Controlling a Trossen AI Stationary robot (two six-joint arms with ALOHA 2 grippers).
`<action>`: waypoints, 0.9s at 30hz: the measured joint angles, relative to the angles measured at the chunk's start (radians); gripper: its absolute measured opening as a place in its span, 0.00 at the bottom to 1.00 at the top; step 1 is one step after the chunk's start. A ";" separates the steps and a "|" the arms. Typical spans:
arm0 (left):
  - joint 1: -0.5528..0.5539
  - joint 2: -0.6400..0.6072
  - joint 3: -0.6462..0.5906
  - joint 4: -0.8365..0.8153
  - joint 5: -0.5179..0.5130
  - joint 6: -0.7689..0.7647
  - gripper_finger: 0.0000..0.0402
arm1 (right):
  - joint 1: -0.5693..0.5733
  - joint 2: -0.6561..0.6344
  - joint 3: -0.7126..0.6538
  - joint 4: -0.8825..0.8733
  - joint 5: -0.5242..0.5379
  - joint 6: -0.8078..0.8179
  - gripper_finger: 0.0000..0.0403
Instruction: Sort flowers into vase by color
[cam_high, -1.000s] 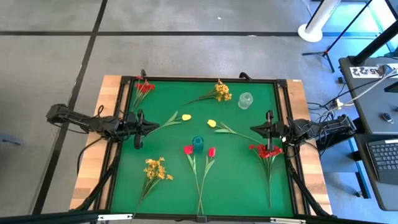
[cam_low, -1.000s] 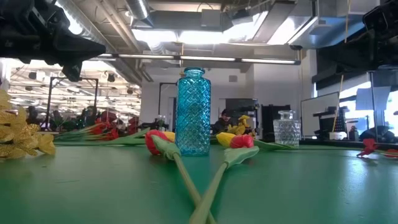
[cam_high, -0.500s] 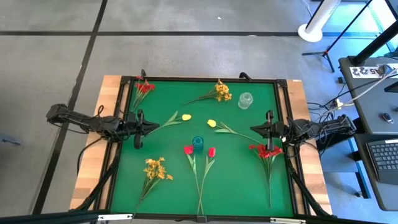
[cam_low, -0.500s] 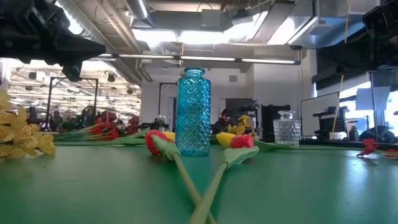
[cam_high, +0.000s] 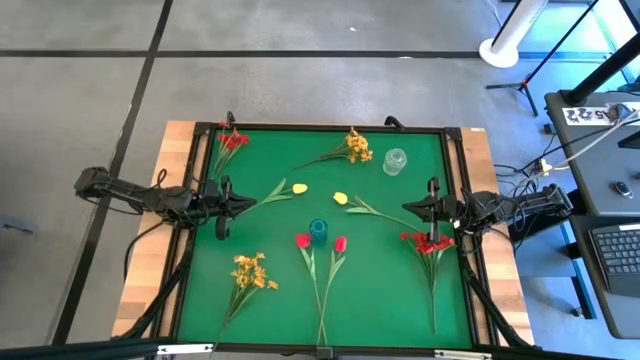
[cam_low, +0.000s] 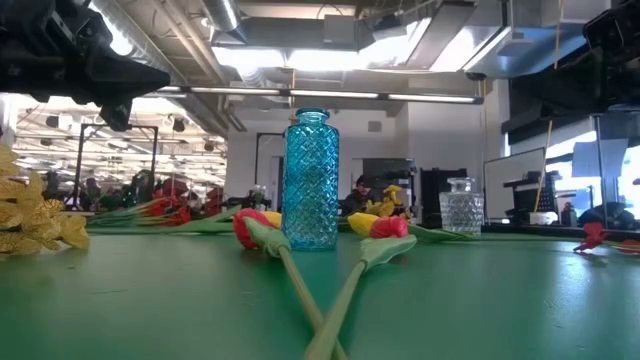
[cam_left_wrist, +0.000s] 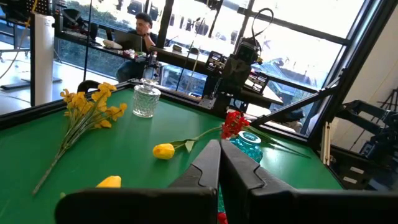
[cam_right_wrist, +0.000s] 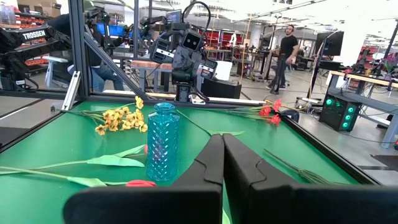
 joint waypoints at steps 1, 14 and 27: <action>0.000 0.000 0.000 0.000 0.000 0.000 0.00 | 0.000 0.000 0.000 0.000 0.000 0.000 0.00; 0.000 0.000 0.000 0.000 0.000 0.000 0.00 | 0.000 0.000 0.000 0.064 0.002 -0.088 0.00; 0.000 0.000 0.000 0.000 0.000 0.000 0.00 | 0.000 0.002 0.023 0.376 0.073 -0.066 0.00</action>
